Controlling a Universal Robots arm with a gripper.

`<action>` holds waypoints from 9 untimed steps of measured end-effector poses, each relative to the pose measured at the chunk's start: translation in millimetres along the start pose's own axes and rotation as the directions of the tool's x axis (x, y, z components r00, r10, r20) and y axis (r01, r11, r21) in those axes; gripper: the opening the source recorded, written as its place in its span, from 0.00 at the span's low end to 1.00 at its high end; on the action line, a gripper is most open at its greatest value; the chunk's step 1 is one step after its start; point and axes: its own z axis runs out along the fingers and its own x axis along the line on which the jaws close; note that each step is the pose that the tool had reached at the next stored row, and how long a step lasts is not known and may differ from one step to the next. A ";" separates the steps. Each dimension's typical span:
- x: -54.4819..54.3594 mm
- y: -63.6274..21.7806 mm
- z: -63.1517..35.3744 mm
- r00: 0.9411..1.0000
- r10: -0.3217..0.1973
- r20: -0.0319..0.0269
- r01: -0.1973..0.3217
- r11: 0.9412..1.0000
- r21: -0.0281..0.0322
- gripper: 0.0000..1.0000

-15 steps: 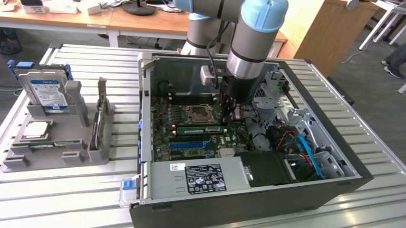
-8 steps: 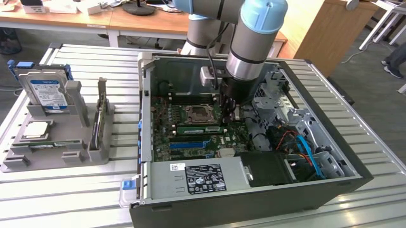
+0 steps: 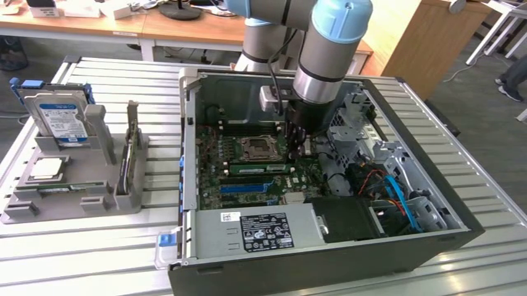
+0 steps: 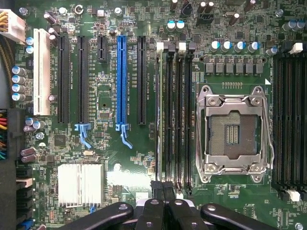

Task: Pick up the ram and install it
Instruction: 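Press down the ram until it locks into place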

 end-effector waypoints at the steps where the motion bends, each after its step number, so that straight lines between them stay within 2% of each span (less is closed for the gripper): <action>1: 0.0 0.0 0.0 1.000 0.000 0.000 0.000 1.000 0.000 0.11; 6: 0.0 -5.1 0.1 1.000 0.000 0.000 0.000 1.000 0.000 0.11; 9: 0.0 -5.3 0.2 1.000 0.000 0.000 0.000 1.000 0.000 0.11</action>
